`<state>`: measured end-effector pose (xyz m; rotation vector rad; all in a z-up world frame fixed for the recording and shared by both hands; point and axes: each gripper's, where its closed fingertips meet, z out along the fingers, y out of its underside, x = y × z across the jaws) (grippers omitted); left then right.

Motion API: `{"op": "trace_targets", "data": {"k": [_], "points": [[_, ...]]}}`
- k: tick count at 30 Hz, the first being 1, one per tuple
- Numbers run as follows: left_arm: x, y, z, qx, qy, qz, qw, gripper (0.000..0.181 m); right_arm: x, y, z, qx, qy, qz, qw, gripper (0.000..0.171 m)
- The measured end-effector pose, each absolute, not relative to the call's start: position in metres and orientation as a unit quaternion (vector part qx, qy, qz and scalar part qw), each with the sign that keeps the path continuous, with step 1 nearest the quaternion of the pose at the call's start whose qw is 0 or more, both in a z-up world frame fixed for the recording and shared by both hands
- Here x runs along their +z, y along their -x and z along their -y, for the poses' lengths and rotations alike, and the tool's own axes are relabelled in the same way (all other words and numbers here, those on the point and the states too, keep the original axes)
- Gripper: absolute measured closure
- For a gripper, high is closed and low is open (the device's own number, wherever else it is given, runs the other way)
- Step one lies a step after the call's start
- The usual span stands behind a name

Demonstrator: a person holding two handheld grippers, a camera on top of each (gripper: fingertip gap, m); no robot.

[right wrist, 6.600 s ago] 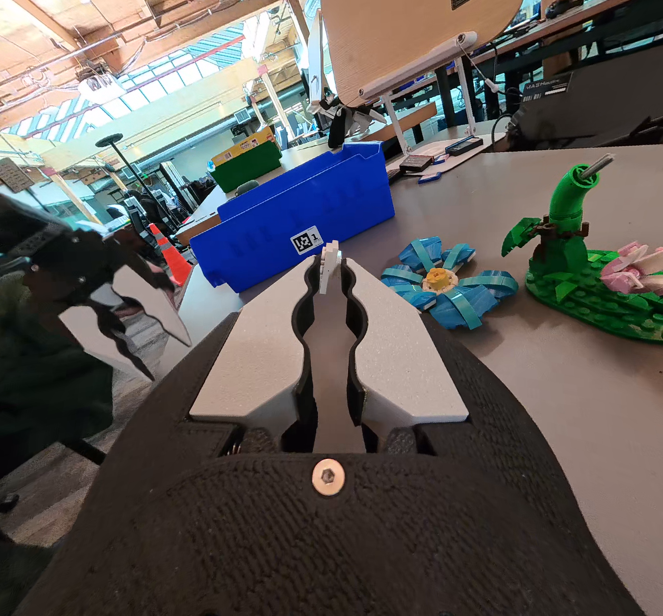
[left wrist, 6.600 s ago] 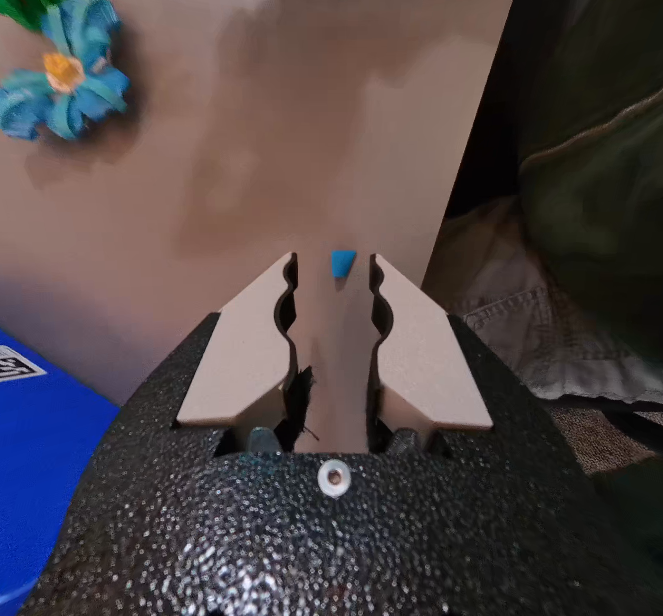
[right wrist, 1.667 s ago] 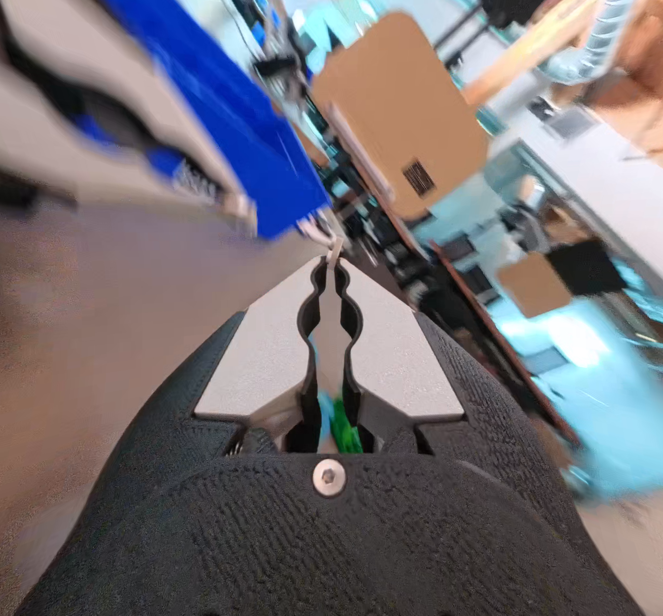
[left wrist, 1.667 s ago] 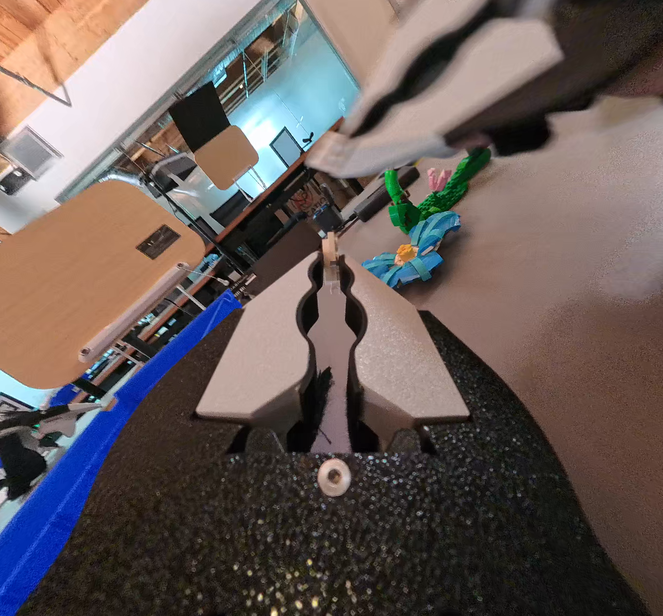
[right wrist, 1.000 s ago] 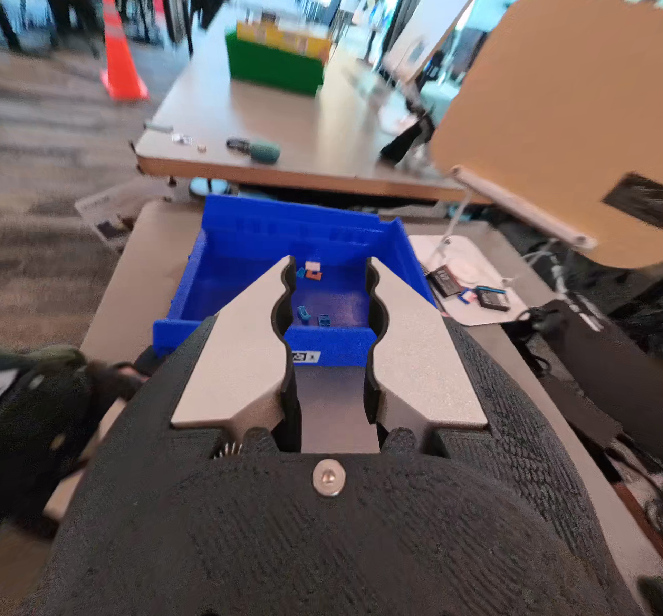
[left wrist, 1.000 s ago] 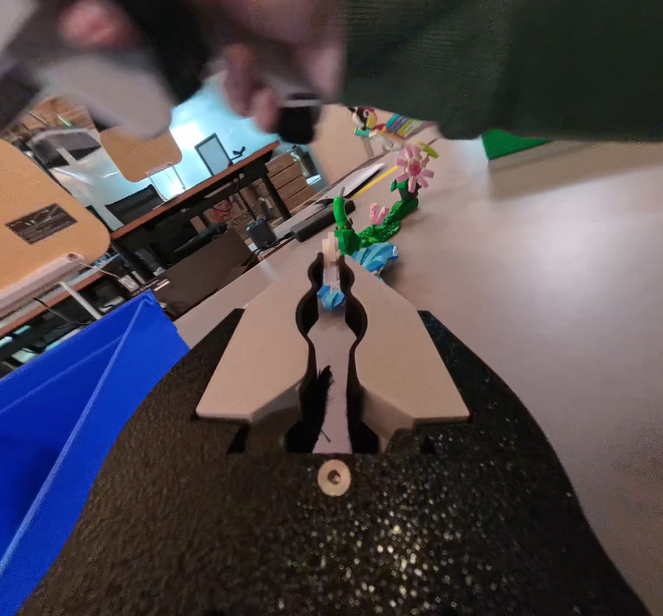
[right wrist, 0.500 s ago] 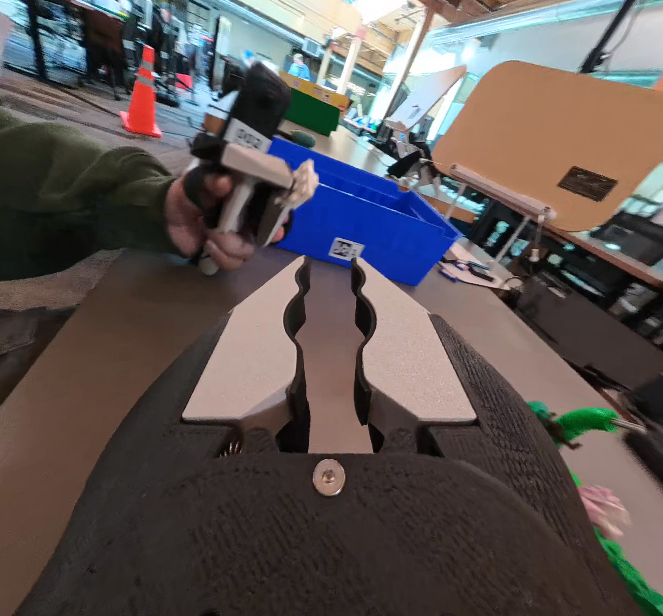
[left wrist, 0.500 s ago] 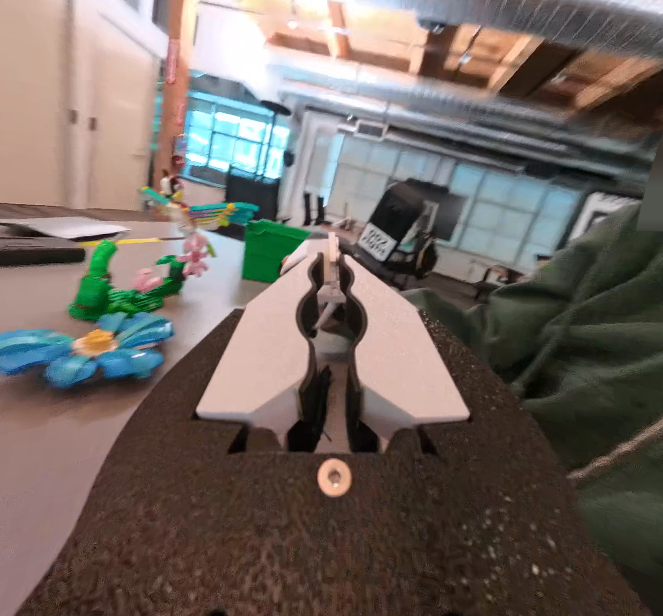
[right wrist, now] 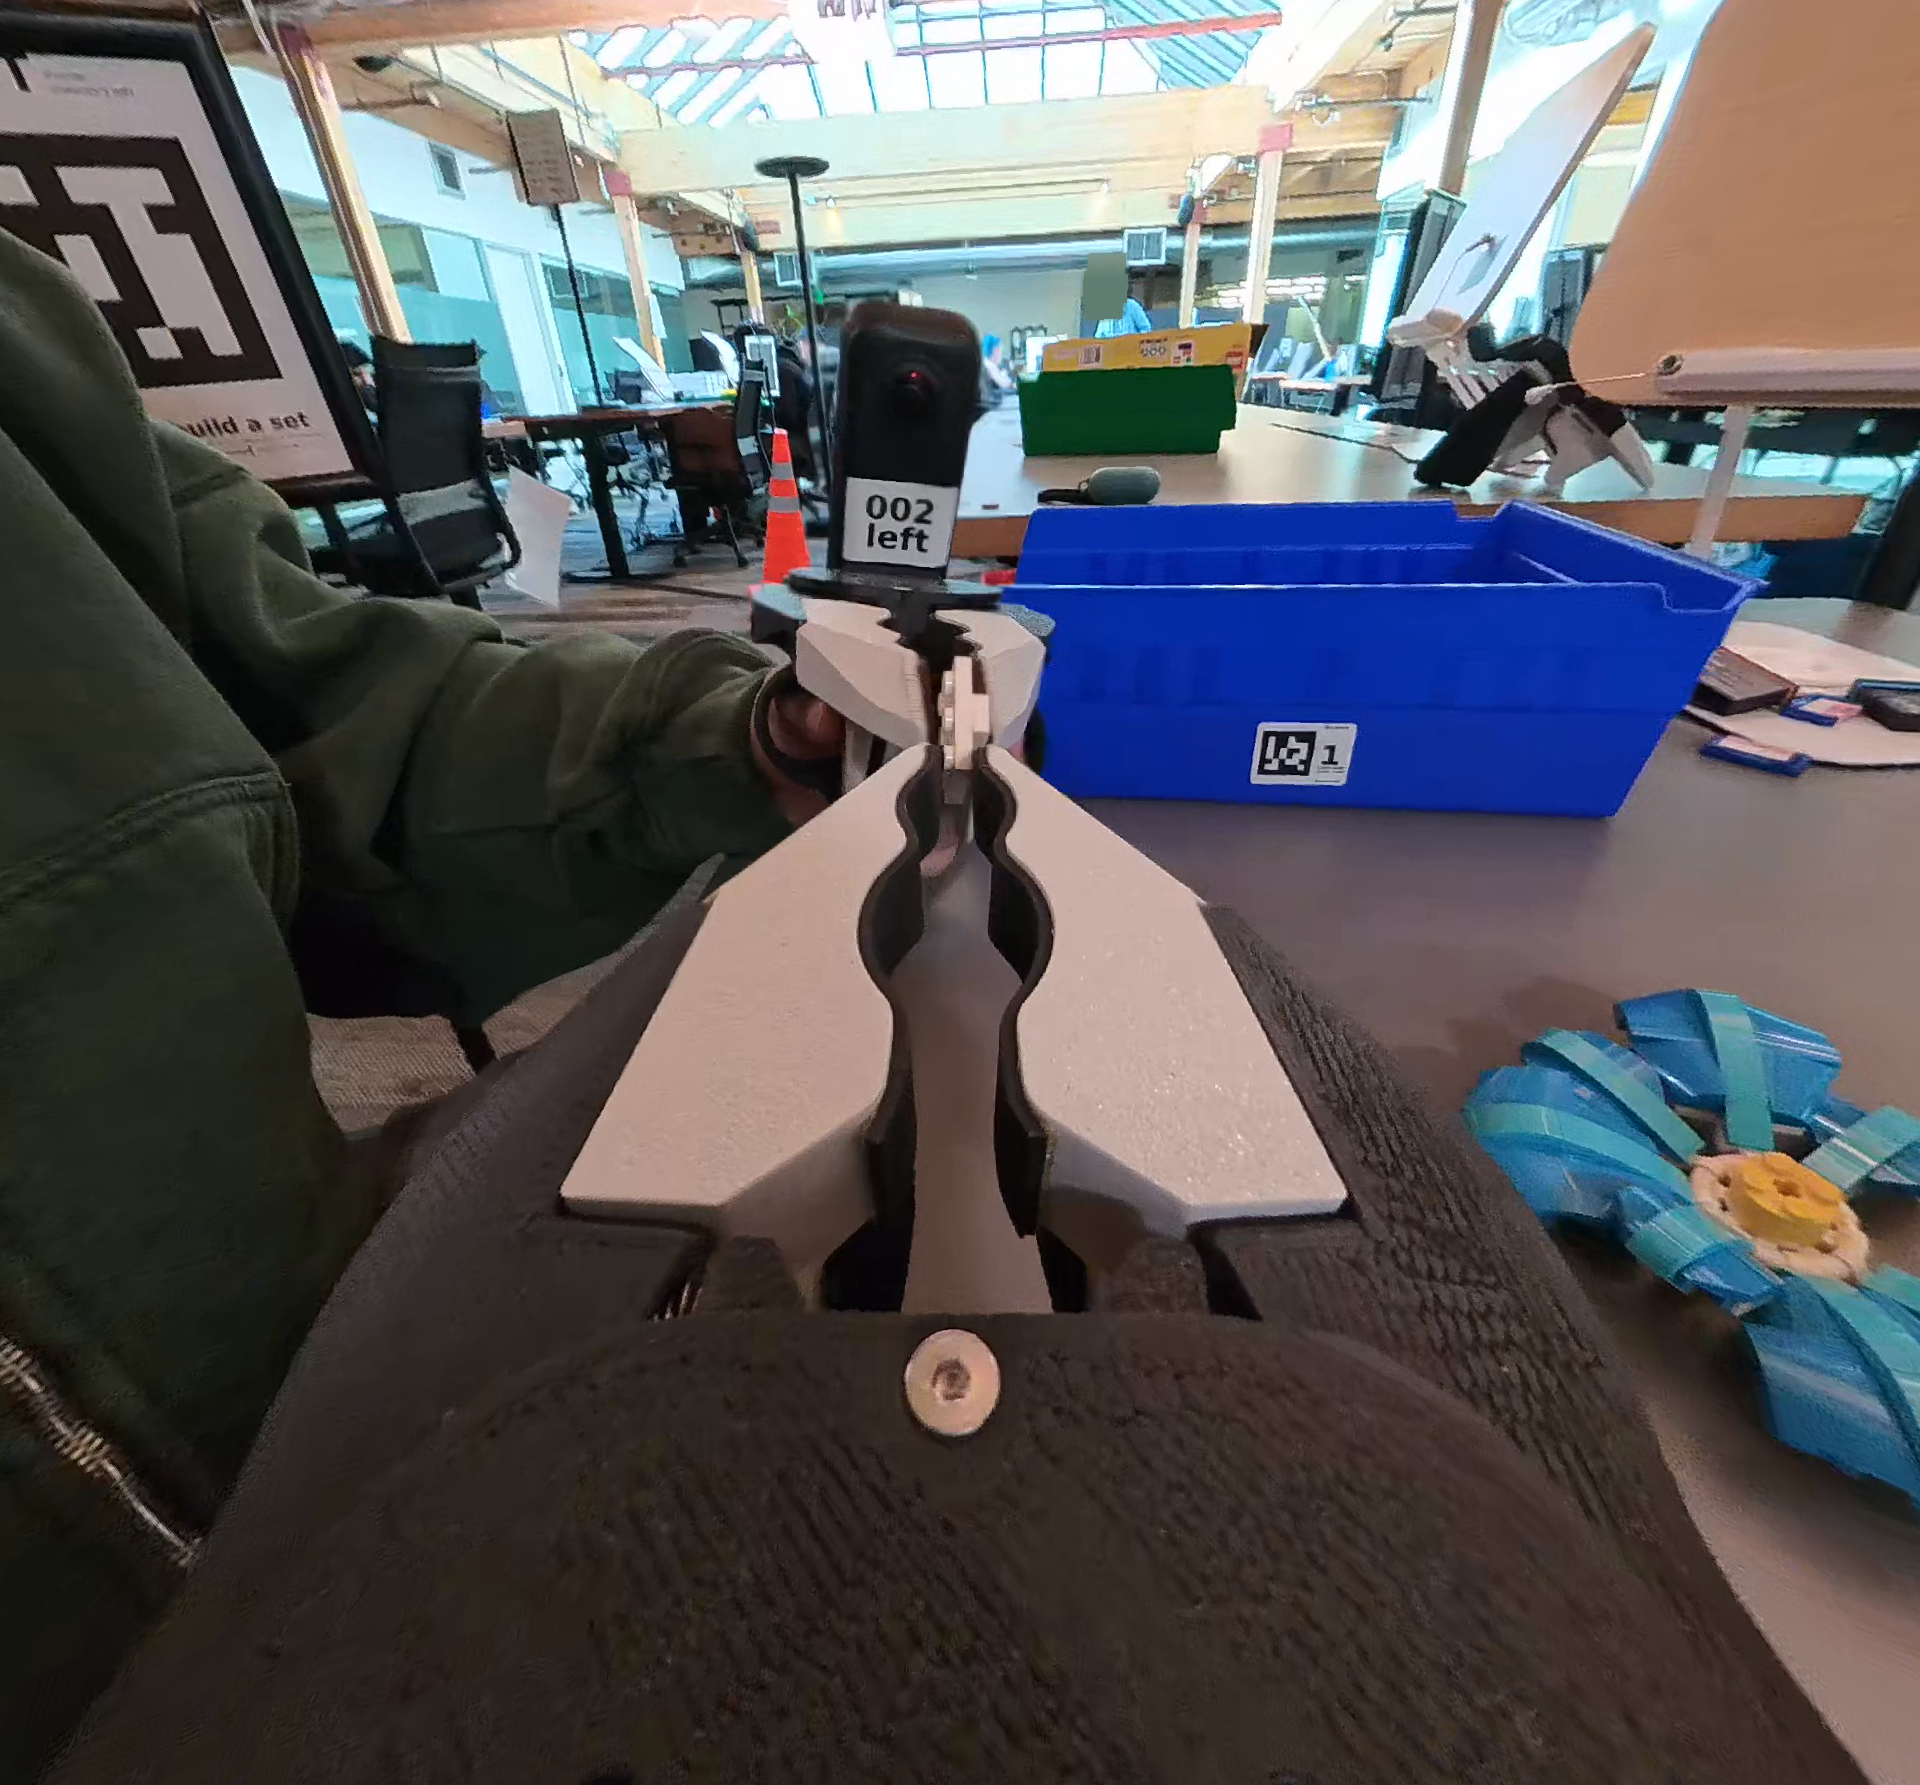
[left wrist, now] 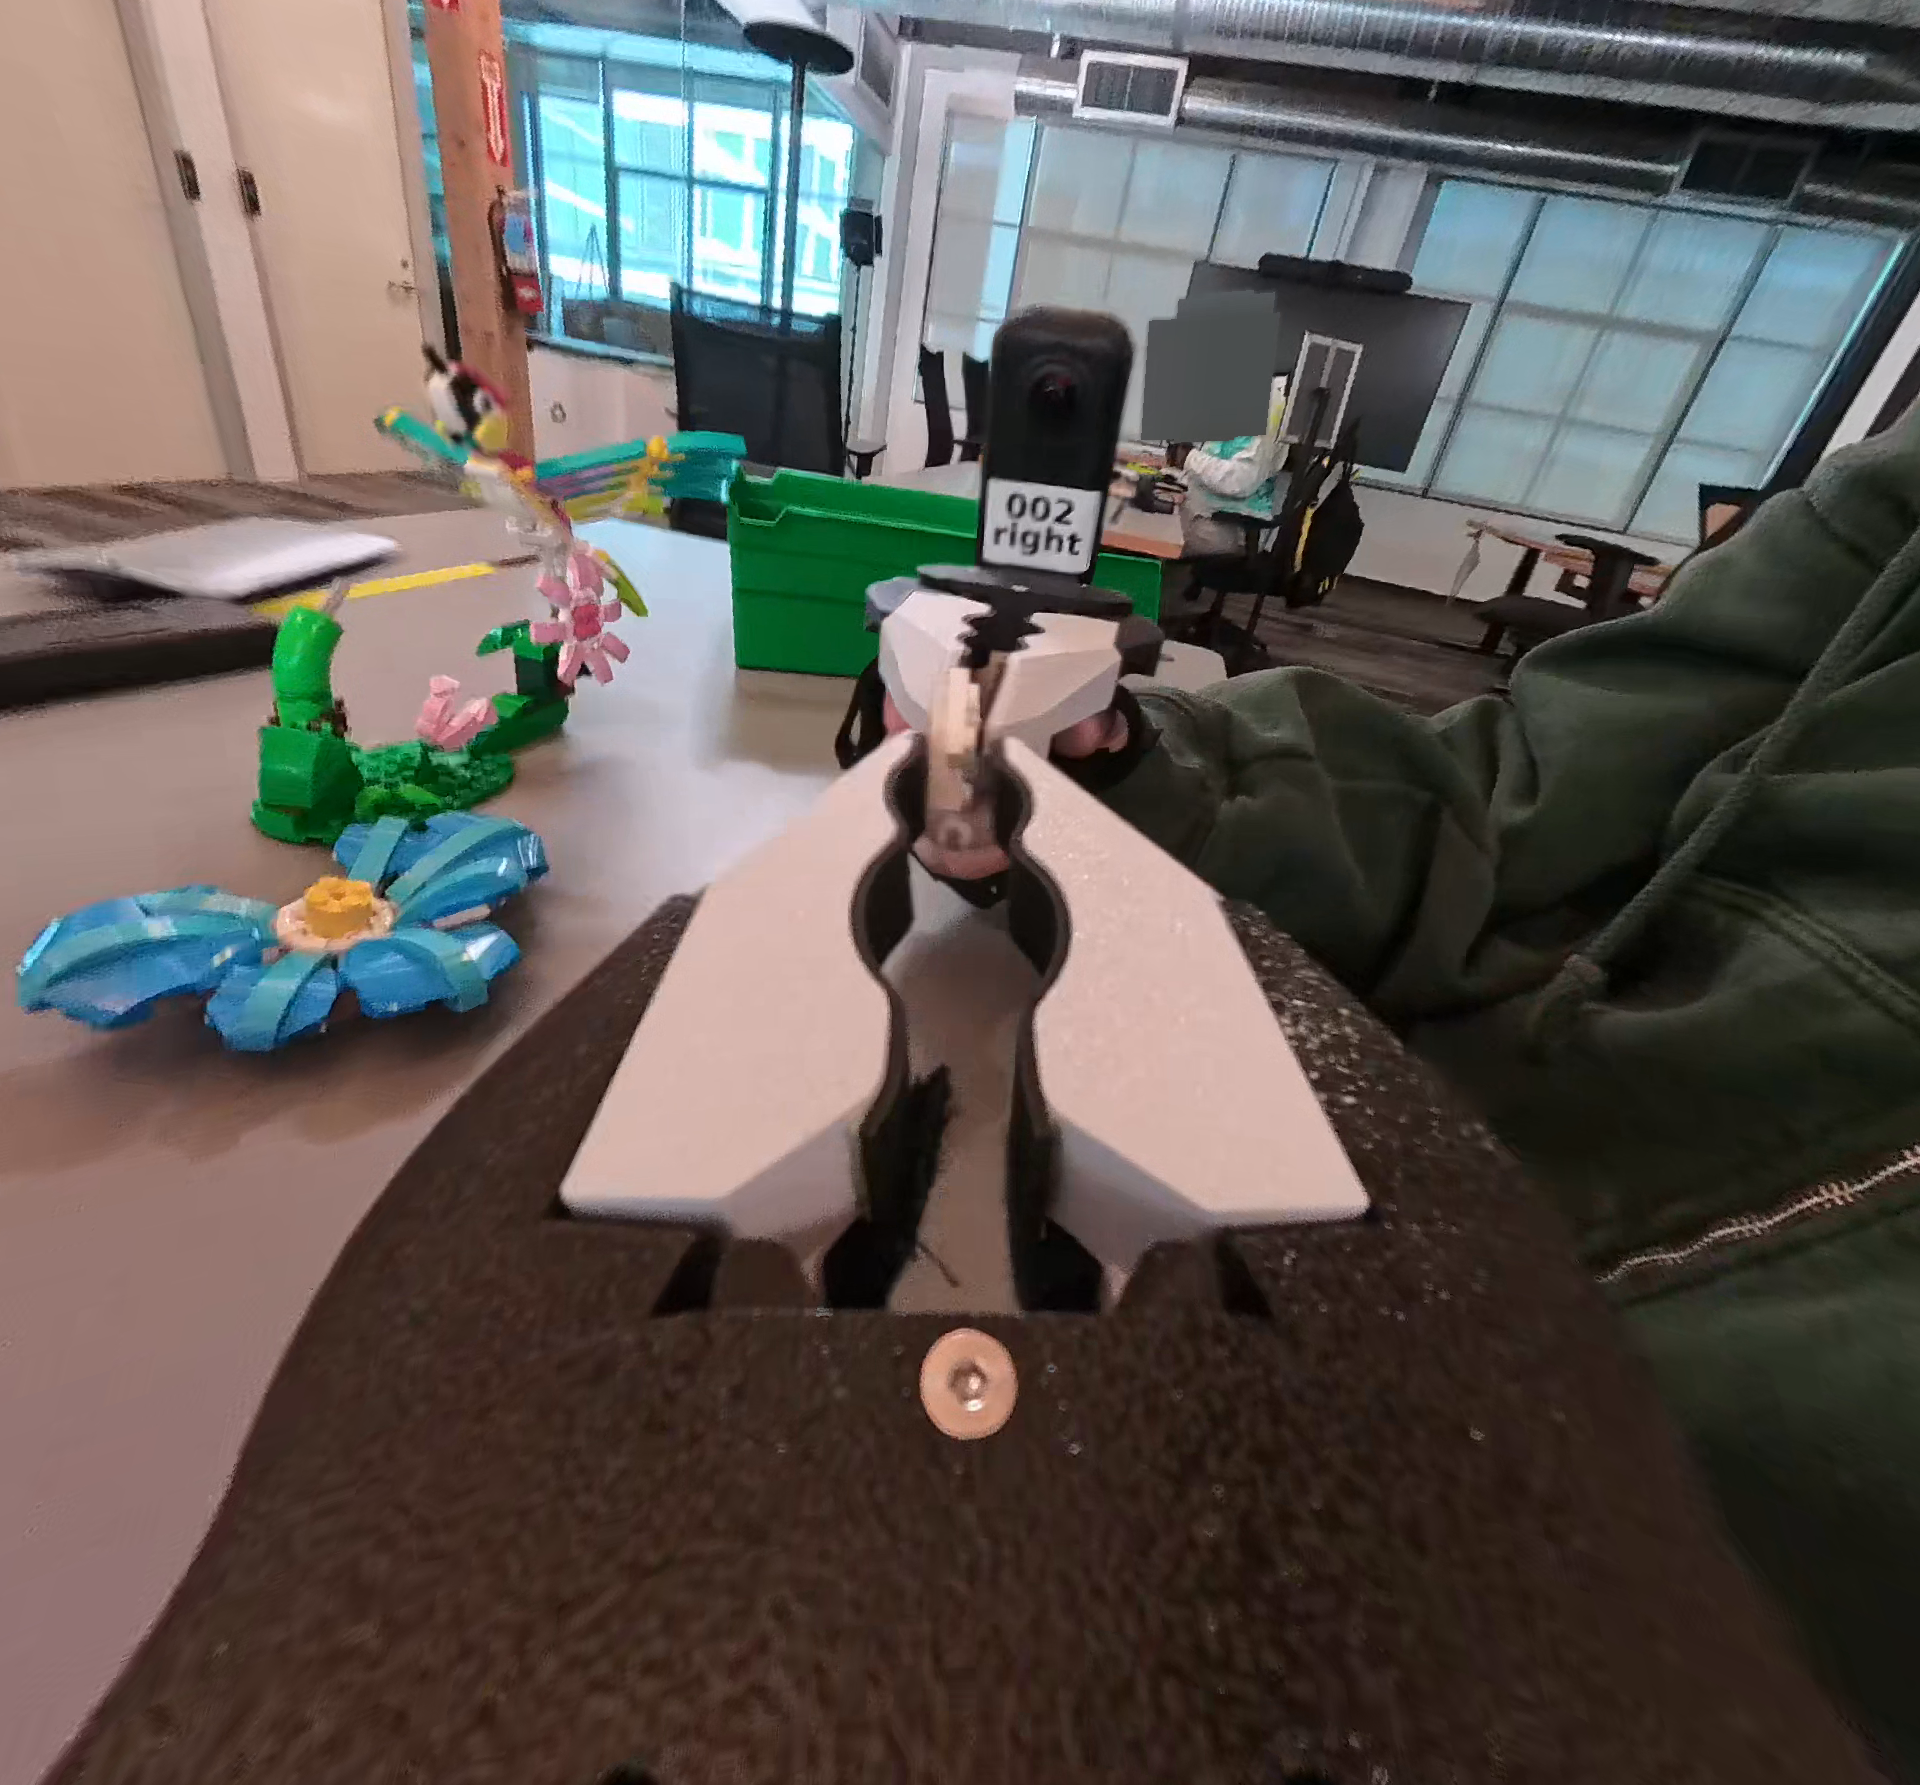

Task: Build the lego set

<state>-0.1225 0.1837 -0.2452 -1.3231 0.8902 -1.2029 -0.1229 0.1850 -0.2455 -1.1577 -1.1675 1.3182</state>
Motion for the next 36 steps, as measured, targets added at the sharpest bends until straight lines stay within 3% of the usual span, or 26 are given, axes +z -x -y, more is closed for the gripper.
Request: {"op": "trace_targets", "data": {"k": [3, 5, 12, 13, 17, 22, 25, 29, 33, 36], "points": [[-0.238, 0.125, -0.178, -0.499, 0.535, -0.386, 0.562, 0.141, -0.239, 0.117, -0.189, 0.561, 0.474, 0.462, 0.497, 0.168], [-0.245, 0.125, -0.182, -0.481, 0.553, -0.391, 0.556, 0.137, -0.236, 0.114, -0.189, 0.572, 0.469, 0.454, 0.496, 0.168], [-0.247, 0.117, -0.178, -0.483, 0.553, -0.399, 0.549, 0.166, -0.238, 0.116, -0.179, 0.586, 0.458, 0.470, 0.476, 0.168], [-0.248, 0.117, -0.178, -0.479, 0.552, -0.405, 0.550, 0.177, -0.239, 0.116, -0.178, 0.587, 0.457, 0.471, 0.474, 0.168], [-0.254, 0.121, -0.187, -0.388, 0.562, -0.434, 0.588, 0.177, -0.245, 0.119, -0.183, 0.560, 0.472, 0.474, 0.488, 0.167], [-0.284, 0.144, -0.221, -0.069, 0.599, -0.512, 0.611, 0.178, -0.273, 0.121, -0.219, 0.296, 0.510, 0.534, 0.606, 0.145], [-0.298, 0.150, -0.228, 0.061, 0.582, -0.553, 0.593, 0.177, -0.281, 0.125, -0.221, 0.132, 0.455, 0.589, 0.655, 0.143], [-0.316, 0.148, -0.230, 0.120, 0.567, -0.585, 0.567, 0.177, -0.301, 0.140, -0.213, 0.009, 0.398, 0.652, 0.645, 0.148], [-0.321, 0.148, -0.230, 0.119, 0.574, -0.590, 0.555, 0.178, -0.319, 0.144, -0.218, -0.081, 0.375, 0.681, 0.623, 0.166], [-0.321, 0.150, -0.230, 0.104, 0.589, -0.581, 0.553, 0.178, -0.321, 0.145, -0.217, -0.114, 0.364, 0.689, 0.616, 0.168]]}}
